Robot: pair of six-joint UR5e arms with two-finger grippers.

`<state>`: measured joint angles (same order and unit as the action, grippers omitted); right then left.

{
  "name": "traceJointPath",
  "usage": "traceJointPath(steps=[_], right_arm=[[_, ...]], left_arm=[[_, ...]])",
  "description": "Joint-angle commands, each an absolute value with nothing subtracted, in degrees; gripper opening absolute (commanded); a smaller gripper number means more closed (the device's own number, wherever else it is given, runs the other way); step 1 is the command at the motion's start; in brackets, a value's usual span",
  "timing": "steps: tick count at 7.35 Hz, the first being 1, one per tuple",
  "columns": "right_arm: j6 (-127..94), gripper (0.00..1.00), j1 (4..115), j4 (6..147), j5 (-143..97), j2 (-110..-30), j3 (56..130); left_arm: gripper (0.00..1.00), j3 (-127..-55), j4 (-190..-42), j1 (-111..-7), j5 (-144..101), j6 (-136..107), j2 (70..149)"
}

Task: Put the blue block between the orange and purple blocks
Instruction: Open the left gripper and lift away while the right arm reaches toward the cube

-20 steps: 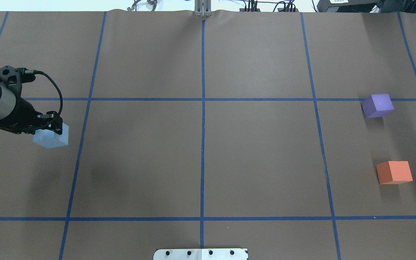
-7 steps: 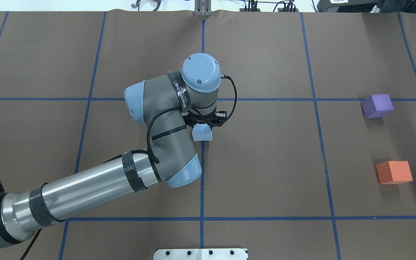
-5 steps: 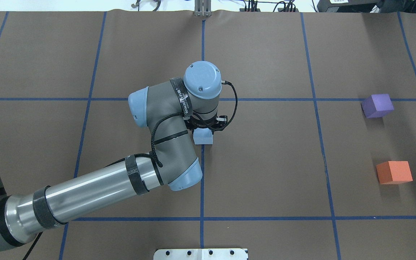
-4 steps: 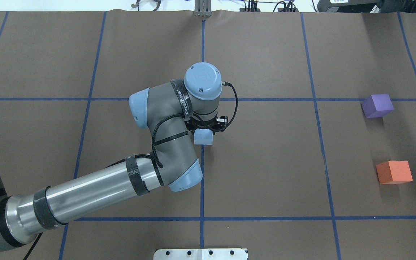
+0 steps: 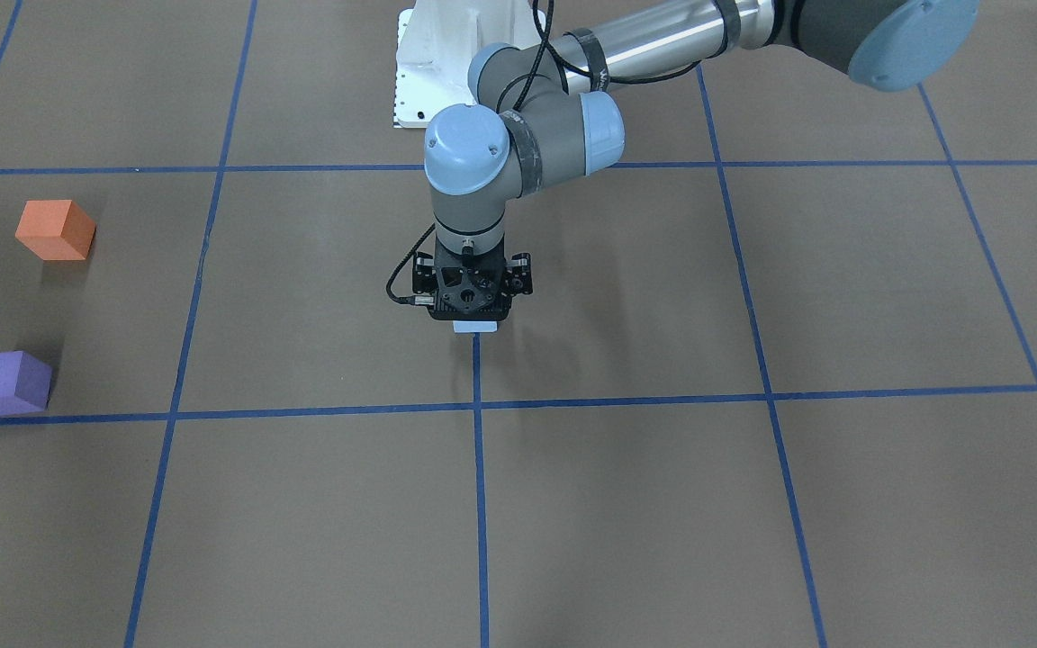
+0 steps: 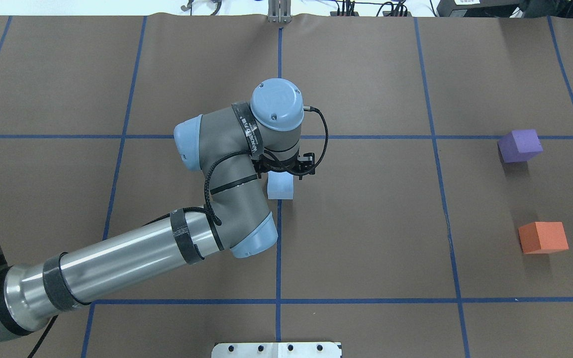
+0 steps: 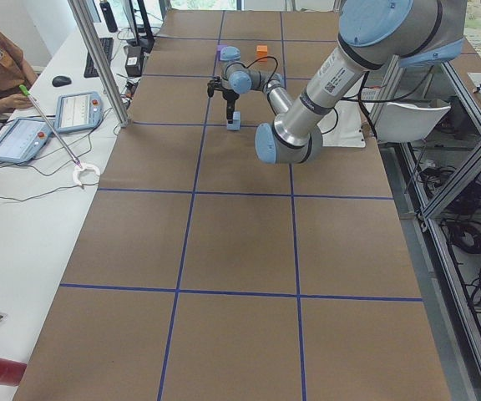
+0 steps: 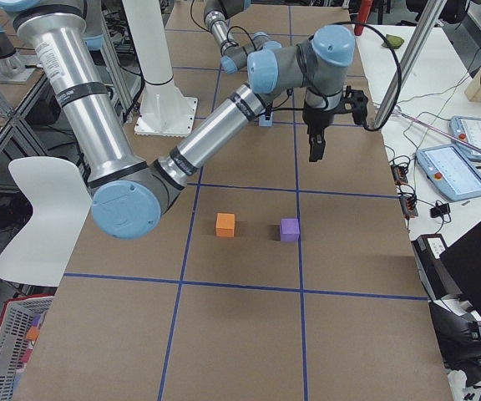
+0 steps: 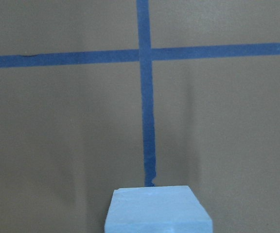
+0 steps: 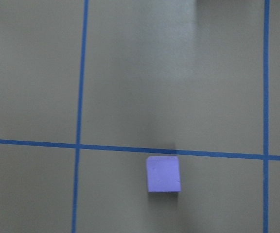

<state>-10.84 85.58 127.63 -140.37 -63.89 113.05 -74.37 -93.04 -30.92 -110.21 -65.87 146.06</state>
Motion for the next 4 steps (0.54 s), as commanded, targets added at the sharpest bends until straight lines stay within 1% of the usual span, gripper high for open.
traceJointPath(steps=[1, 2, 4], right_arm=[[-22.94, 1.0, 79.14, 132.45, -140.1, -57.77, 118.8], [-29.73, 1.0, 75.53, 132.45, -139.92, -55.05, 120.31], [-40.98, 1.0, 67.89, 132.19, -138.96, -48.81, 120.94]], left_arm=[[1.0, -79.16, -90.11, -36.7, -118.33, -65.74, 145.55], [1.0, -84.58, -85.82, -39.61, -121.96, -64.52, 143.37], [1.0, -99.6, -74.33, -43.22, -123.05, -55.68, 134.95]])
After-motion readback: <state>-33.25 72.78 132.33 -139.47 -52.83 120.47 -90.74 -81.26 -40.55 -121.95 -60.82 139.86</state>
